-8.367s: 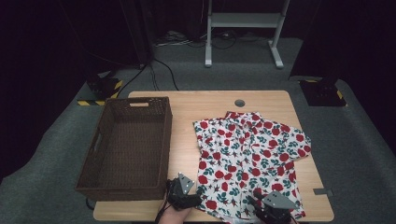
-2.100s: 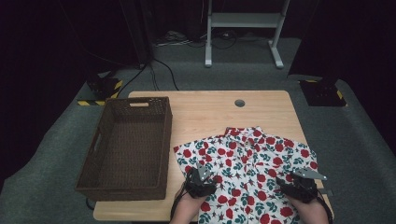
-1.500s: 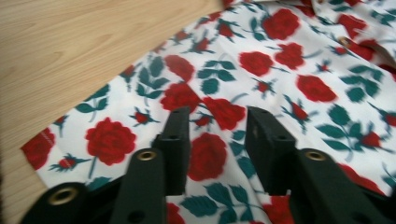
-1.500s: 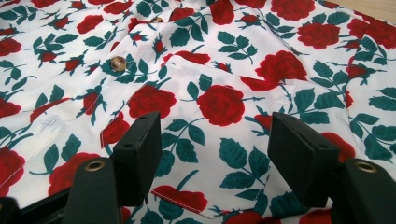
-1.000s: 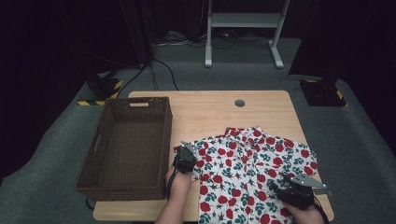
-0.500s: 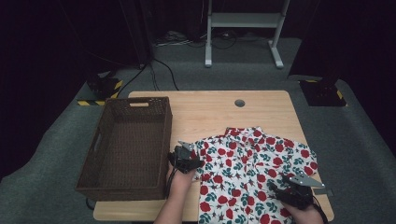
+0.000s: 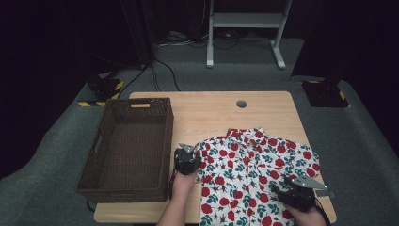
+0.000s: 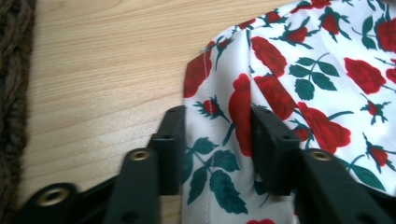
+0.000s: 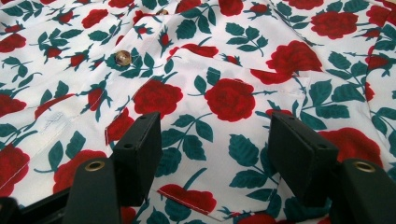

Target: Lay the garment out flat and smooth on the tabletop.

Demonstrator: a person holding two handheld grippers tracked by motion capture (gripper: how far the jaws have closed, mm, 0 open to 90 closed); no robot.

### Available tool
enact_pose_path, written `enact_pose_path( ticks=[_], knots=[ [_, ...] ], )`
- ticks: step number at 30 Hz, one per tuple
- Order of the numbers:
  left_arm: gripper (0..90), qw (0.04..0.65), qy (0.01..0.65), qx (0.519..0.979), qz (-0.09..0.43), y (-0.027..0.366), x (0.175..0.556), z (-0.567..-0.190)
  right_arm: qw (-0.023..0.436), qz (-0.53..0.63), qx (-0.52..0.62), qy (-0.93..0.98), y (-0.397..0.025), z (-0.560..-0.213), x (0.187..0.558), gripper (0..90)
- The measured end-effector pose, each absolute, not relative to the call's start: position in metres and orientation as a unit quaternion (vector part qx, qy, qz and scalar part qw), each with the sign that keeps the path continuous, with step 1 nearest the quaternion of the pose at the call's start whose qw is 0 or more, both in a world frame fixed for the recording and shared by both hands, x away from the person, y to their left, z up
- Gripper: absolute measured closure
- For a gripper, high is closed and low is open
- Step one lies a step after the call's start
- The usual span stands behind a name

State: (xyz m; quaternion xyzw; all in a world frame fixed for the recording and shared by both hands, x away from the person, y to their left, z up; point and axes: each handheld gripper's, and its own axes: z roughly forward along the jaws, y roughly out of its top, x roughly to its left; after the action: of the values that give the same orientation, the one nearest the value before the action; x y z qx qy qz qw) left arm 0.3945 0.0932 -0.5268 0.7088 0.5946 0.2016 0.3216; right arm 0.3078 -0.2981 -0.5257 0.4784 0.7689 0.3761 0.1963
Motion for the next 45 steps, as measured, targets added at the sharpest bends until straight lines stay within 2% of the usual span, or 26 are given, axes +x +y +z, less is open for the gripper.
enact_pose_path(
  ticks=[5,7,22,32,40,45],
  knots=[
    [82.5,0.316,0.598,0.706,0.212,0.096,0.393,-0.527,0.197,0.374,0.477,0.771,-0.297,-0.526,0.308,35.6],
    [84.8,0.313,0.598,0.706,0.215,0.095,0.392,-0.527,0.197,0.373,0.477,0.771,-0.297,-0.526,0.308,35.5],
    [84.4,0.337,0.561,0.718,0.238,0.077,0.385,-0.489,0.198,0.372,0.476,0.772,-0.297,-0.526,0.307,35.5],
    [84.5,0.337,0.529,0.742,0.237,0.042,0.384,-0.487,0.197,0.372,0.476,0.772,-0.297,-0.526,0.306,35.8],
    [84.4,0.306,0.507,0.769,0.238,0.01,0.395,-0.495,0.195,0.372,0.476,0.773,-0.297,-0.526,0.307,36.1],
    [82.3,0.303,0.498,0.782,0.221,-0.008,0.401,-0.503,0.195,0.371,0.475,0.773,-0.297,-0.526,0.307,36.3]
  ],
)
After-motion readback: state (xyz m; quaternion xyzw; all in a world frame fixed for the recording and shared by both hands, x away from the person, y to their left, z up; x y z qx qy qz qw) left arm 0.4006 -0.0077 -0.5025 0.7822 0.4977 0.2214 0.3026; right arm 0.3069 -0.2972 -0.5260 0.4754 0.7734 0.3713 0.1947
